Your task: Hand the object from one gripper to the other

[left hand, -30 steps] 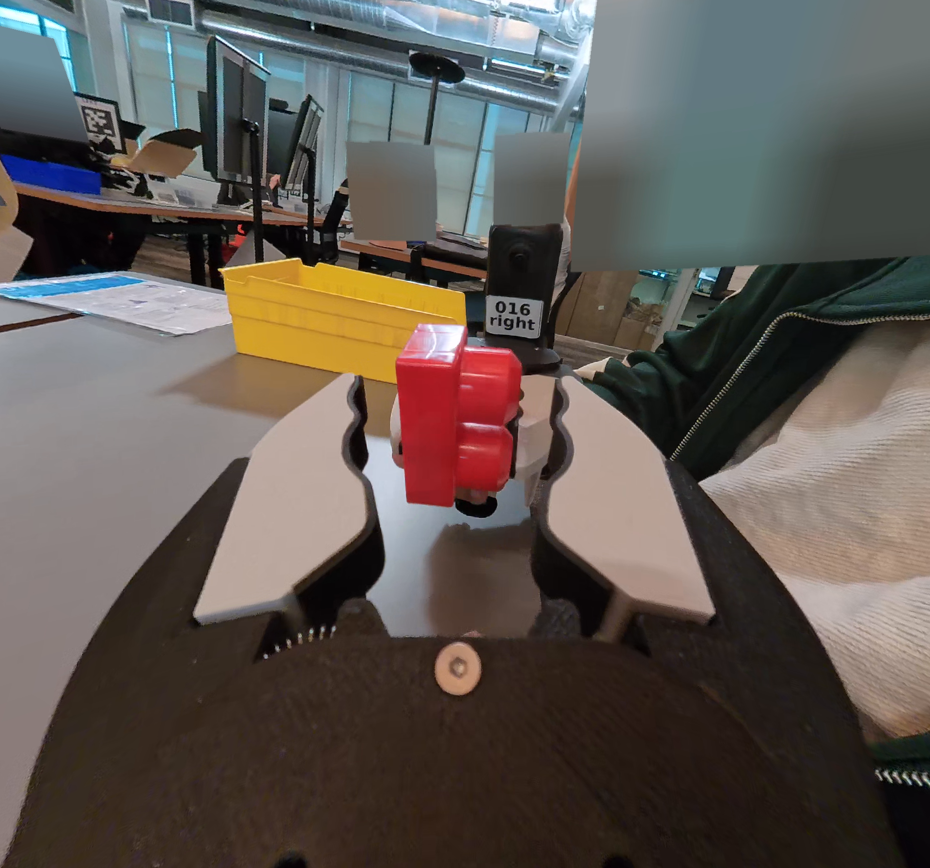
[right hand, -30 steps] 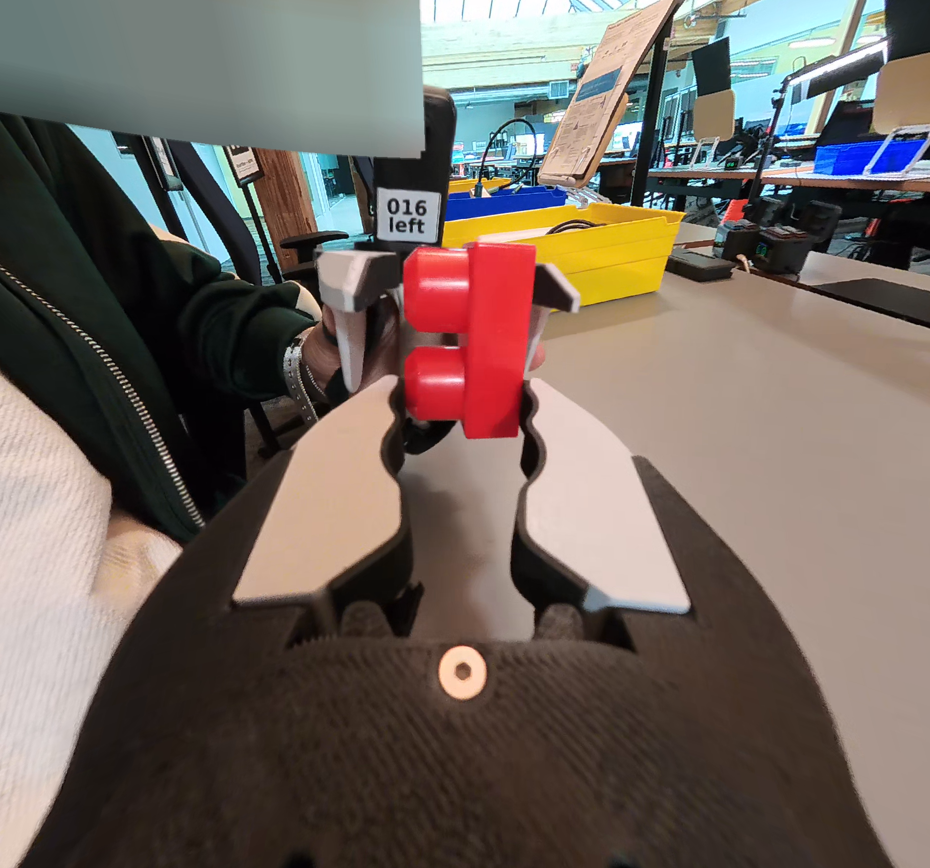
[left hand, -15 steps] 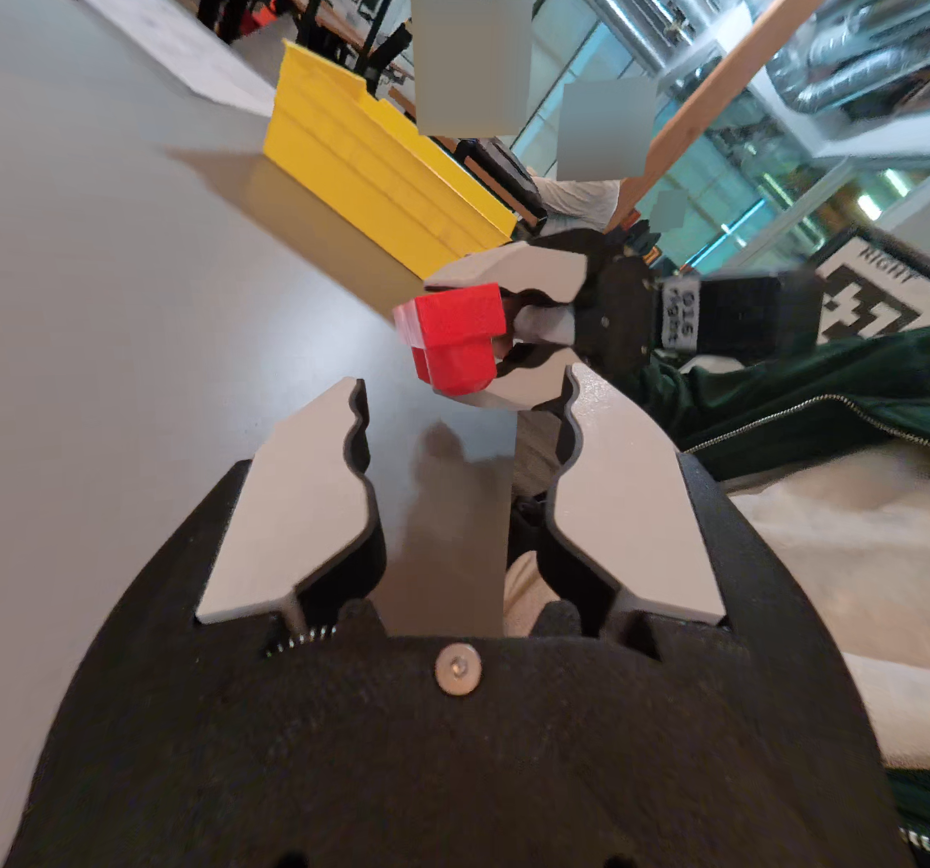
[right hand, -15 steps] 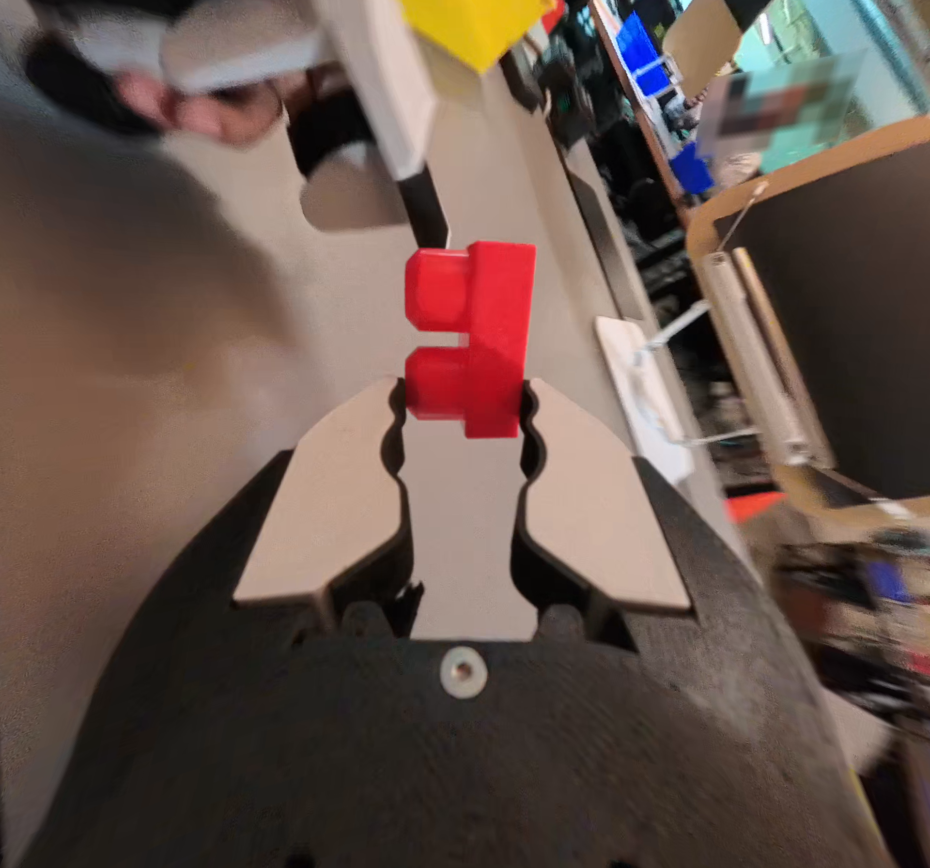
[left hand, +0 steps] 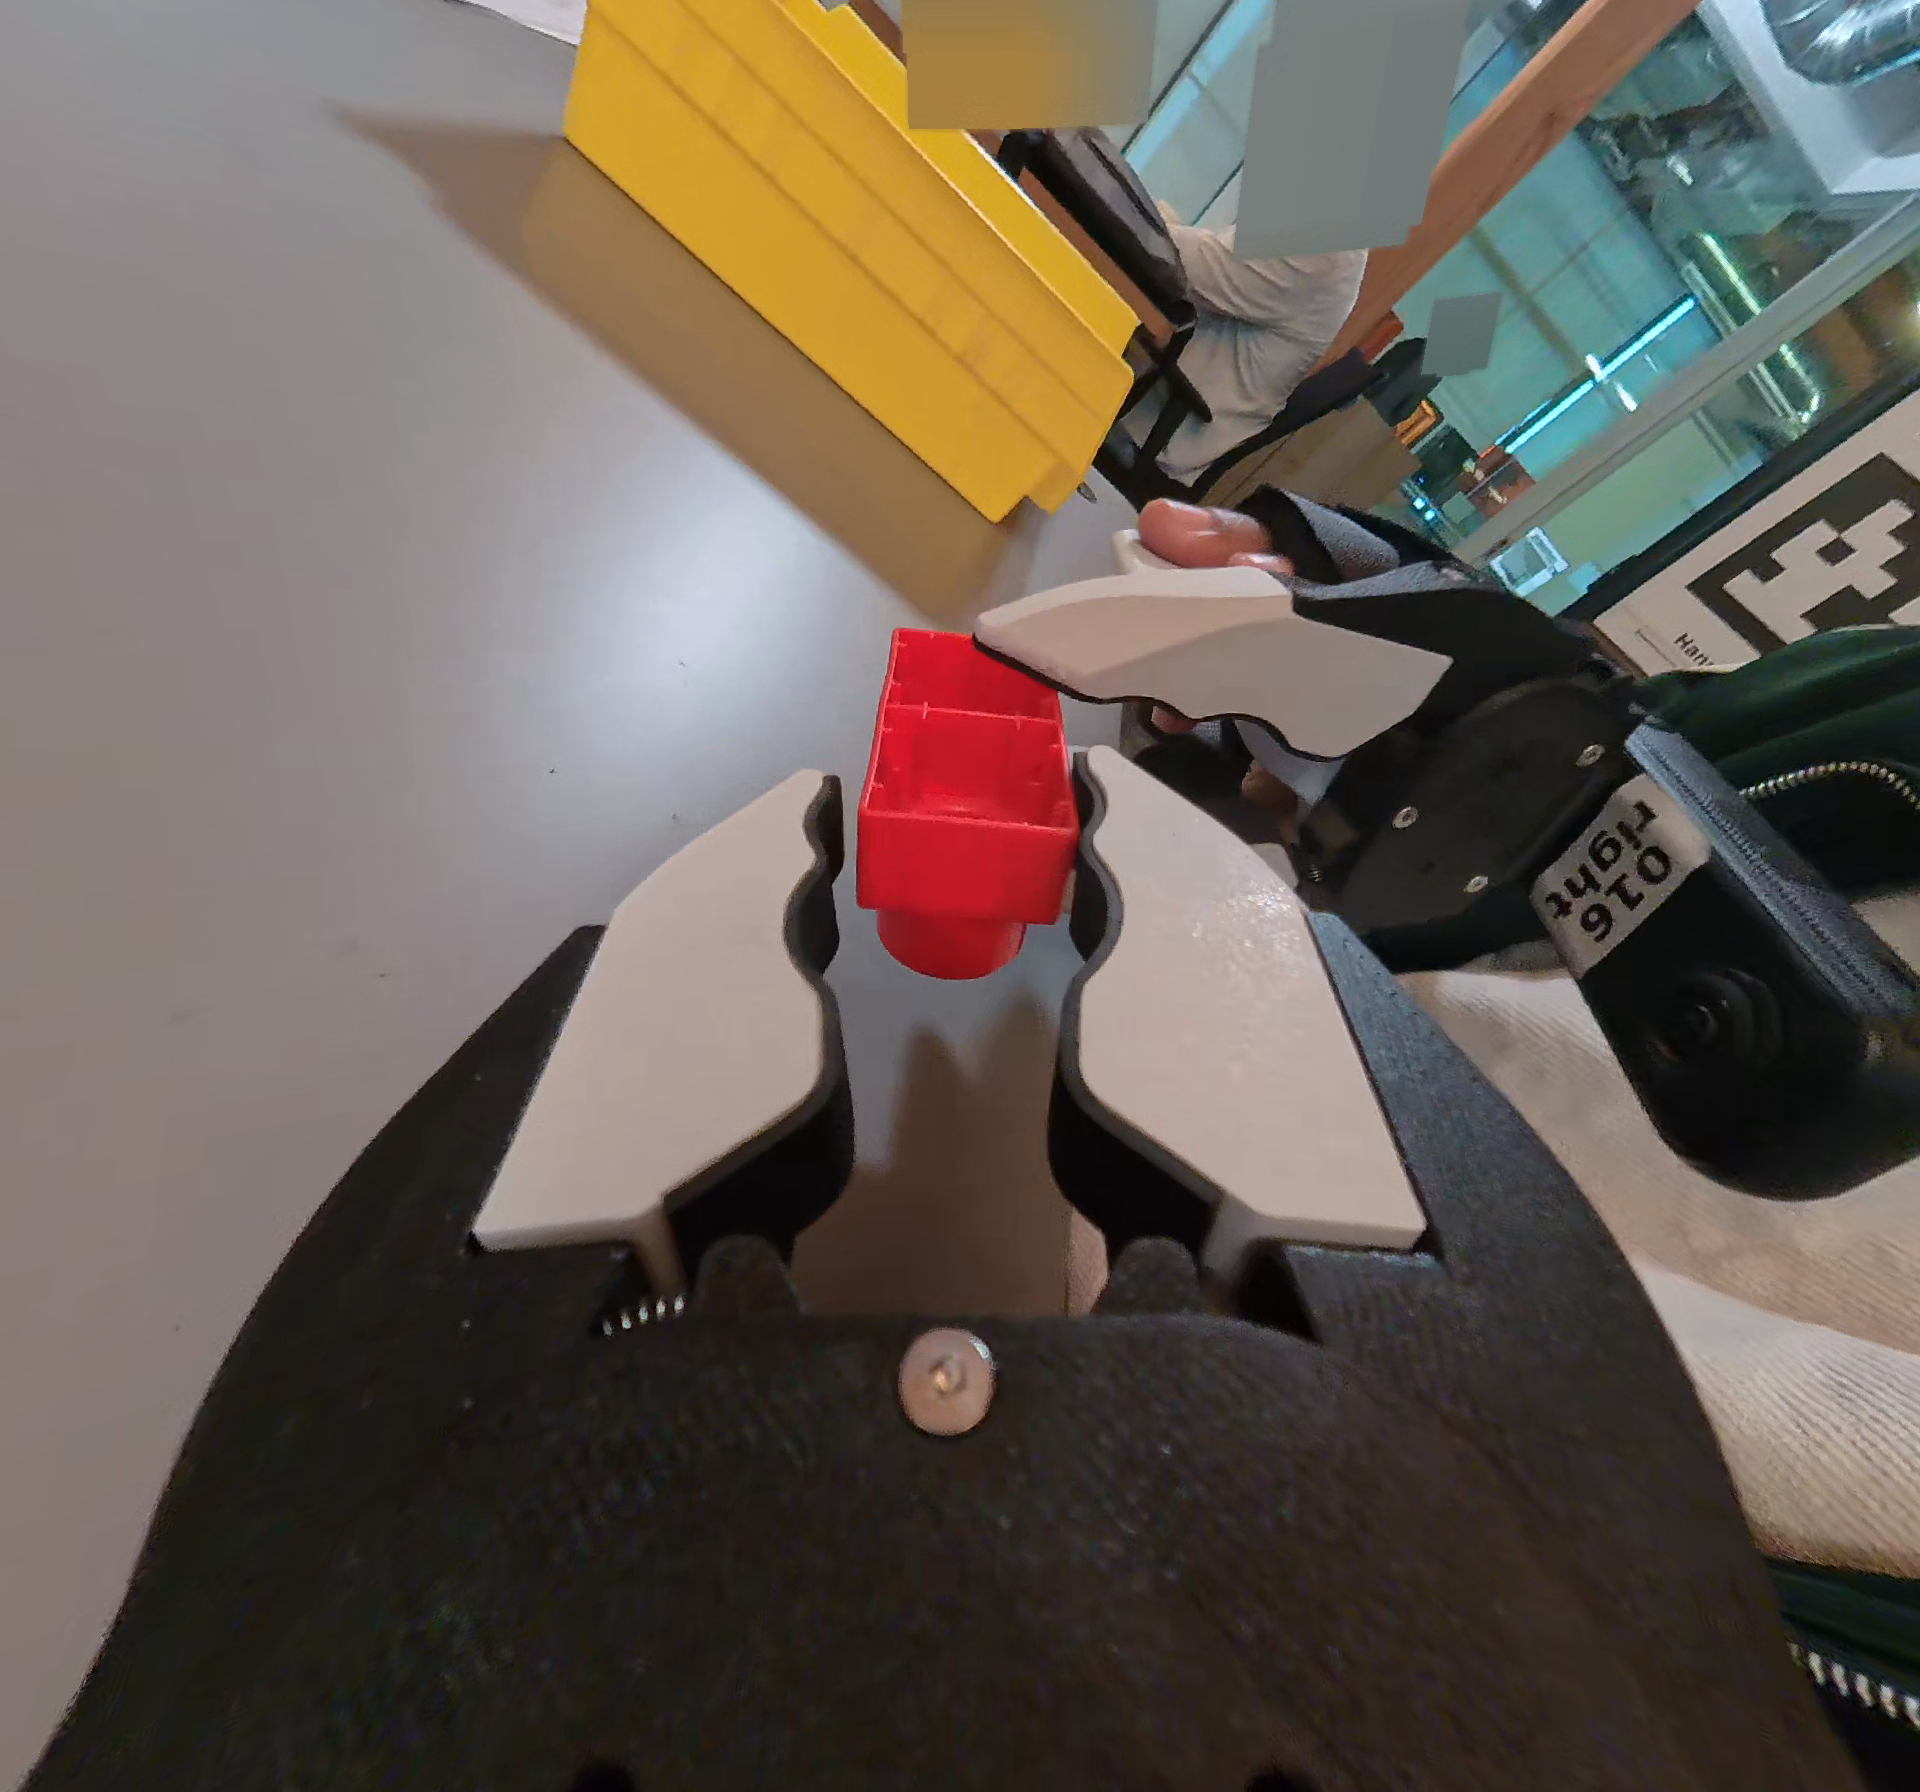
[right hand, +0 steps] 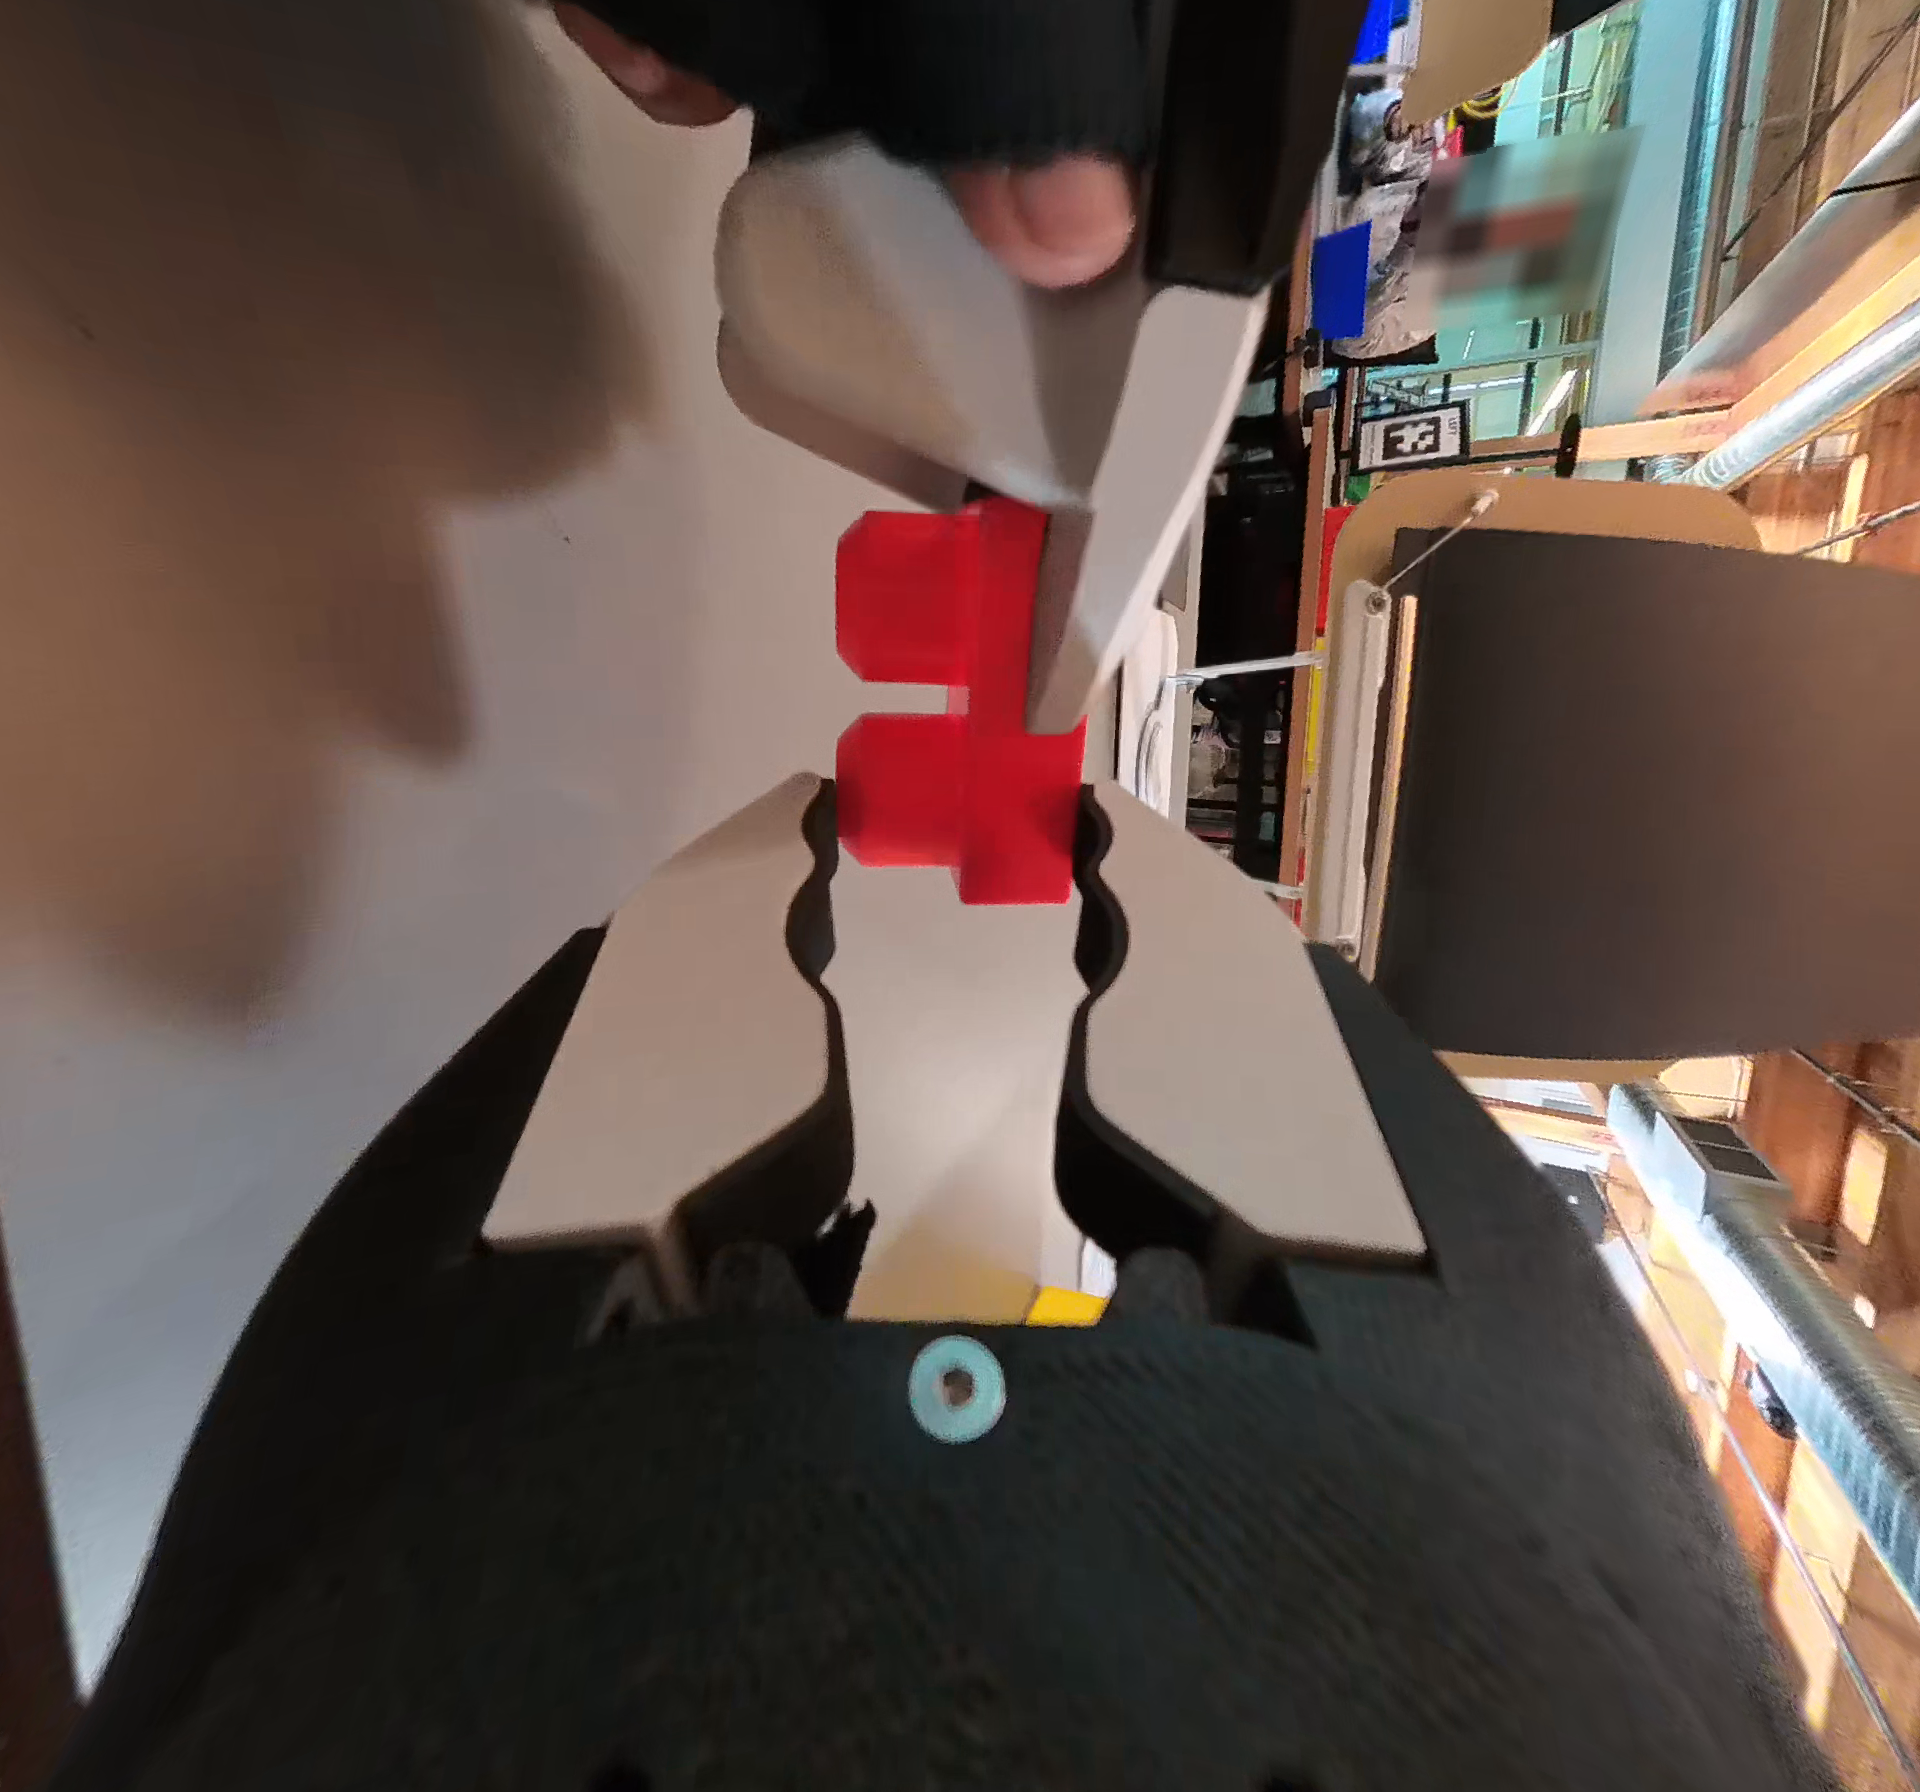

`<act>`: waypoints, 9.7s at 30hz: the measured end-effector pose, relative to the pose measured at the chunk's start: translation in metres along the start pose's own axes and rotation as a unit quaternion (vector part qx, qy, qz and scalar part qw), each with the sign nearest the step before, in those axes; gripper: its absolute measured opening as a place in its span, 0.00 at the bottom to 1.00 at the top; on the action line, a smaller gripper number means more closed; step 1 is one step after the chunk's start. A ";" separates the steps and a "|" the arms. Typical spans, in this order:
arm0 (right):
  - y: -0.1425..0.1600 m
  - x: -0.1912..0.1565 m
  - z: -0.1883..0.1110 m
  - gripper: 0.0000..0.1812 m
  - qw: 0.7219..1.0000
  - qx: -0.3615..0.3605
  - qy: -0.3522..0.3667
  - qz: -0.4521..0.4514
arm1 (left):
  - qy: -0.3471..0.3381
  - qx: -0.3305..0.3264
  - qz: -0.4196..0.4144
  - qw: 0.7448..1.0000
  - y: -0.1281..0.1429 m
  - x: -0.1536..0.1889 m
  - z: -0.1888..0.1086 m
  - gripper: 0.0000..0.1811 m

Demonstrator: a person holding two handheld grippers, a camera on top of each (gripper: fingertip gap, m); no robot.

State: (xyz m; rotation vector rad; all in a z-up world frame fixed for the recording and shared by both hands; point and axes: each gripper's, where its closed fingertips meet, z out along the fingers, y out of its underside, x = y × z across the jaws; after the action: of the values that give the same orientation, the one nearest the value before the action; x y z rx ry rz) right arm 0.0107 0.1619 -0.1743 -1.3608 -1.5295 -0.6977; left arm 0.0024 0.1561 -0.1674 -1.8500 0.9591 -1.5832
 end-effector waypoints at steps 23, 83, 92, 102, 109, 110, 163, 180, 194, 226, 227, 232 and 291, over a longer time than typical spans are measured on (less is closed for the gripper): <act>0.001 0.043 -0.024 0.52 0.759 0.328 -0.201 0.525 | 0.061 0.071 0.153 0.984 -0.023 0.026 -0.013 0.21; -0.041 0.031 -0.060 0.20 0.699 0.409 -0.307 0.500 | 0.054 -0.091 0.305 0.947 0.034 0.045 0.018 0.19; -0.019 0.060 -0.053 0.44 0.678 0.428 -0.227 0.553 | 0.059 0.001 0.250 0.967 0.001 0.045 0.004 0.19; -0.010 0.059 -0.048 0.34 0.664 0.422 -0.236 0.571 | 0.050 0.015 0.248 0.967 -0.004 0.041 0.000 0.19; -0.018 0.053 -0.053 0.27 0.678 0.425 -0.247 0.546 | 0.052 0.012 0.253 0.966 -0.002 0.043 0.001 0.19; -0.018 0.054 -0.053 0.25 0.680 0.427 -0.245 0.543 | 0.052 0.013 0.252 0.966 -0.003 0.043 0.001 0.19; -0.025 0.053 -0.063 0.16 0.647 0.456 -0.271 0.547 | 0.085 0.072 0.249 0.962 -0.015 0.060 -0.004 0.34; -0.038 0.038 -0.063 0.16 0.665 0.447 -0.295 0.520 | 0.105 0.083 0.247 0.960 -0.021 0.071 -0.012 0.19; -0.036 0.019 -0.039 0.40 0.686 0.378 -0.312 0.539 | 0.087 0.114 0.240 0.960 -0.035 0.066 -0.020 0.19; -0.029 0.034 -0.040 0.19 0.682 0.384 -0.288 0.551 | 0.073 0.161 0.213 0.961 -0.045 0.062 -0.020 0.45; -0.025 0.038 -0.040 0.19 0.690 0.377 -0.278 0.551 | 0.071 0.160 0.212 0.961 -0.045 0.061 -0.020 0.45; 0.023 0.102 -0.056 0.19 0.725 0.329 -0.175 0.580 | 0.060 0.151 0.215 0.963 -0.043 0.057 -0.019 0.45; 0.003 0.001 0.024 0.19 0.748 0.202 -0.294 0.560 | -0.038 0.097 0.216 0.971 -0.034 0.015 -0.026 0.18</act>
State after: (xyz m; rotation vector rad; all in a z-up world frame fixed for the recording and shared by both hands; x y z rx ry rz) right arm 0.0069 0.1841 -0.1831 -1.8712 -0.8722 0.8437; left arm -0.0157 0.1668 -0.1269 -1.4378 1.0455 -1.2806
